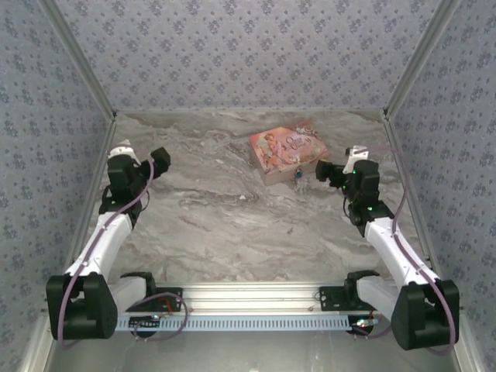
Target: Unlock the padlock with the key
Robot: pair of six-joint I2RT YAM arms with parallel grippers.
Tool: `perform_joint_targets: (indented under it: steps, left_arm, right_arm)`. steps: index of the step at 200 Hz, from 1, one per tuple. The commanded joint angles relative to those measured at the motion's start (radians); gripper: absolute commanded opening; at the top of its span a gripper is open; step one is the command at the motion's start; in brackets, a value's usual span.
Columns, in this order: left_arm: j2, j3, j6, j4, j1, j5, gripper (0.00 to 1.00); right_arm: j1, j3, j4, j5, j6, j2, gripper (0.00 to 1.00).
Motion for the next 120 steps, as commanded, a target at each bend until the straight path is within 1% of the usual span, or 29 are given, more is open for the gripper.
perform_joint_targets:
  steps: [1,38,55,62,87,110,120]
  left_arm:
    - [-0.012,-0.018,-0.239,-0.144,-0.09,0.147,1.0]
    - [-0.025,-0.089,-0.362,-0.084,-0.328,0.106,0.99]
    - [-0.017,-0.111,-0.394,-0.065,-0.413,0.065,0.99]
    - [-0.008,-0.119,-0.401,-0.045,-0.439,0.059,0.99]
    - [0.032,-0.109,-0.394,-0.033,-0.484,0.058,1.0]
    - [0.061,-0.083,-0.376,-0.031,-0.495,0.045,1.0]
    - [0.074,-0.072,-0.367,-0.034,-0.495,0.045,0.99]
  right_arm:
    - [0.094,0.036,-0.282,-0.026,0.135,-0.01,0.93]
    - [0.25,0.027,-0.445,-0.071,0.263,0.039,0.85]
    - [0.313,0.014,-0.491,-0.061,0.319,0.075,0.84]
    - [0.33,0.011,-0.505,-0.061,0.335,0.095,0.81]
    - [0.383,0.03,-0.581,-0.048,0.381,0.158,0.71]
    - [0.449,0.057,-0.616,-0.027,0.386,0.205,0.7]
    - [0.468,0.067,-0.636,-0.016,0.388,0.234,0.66]
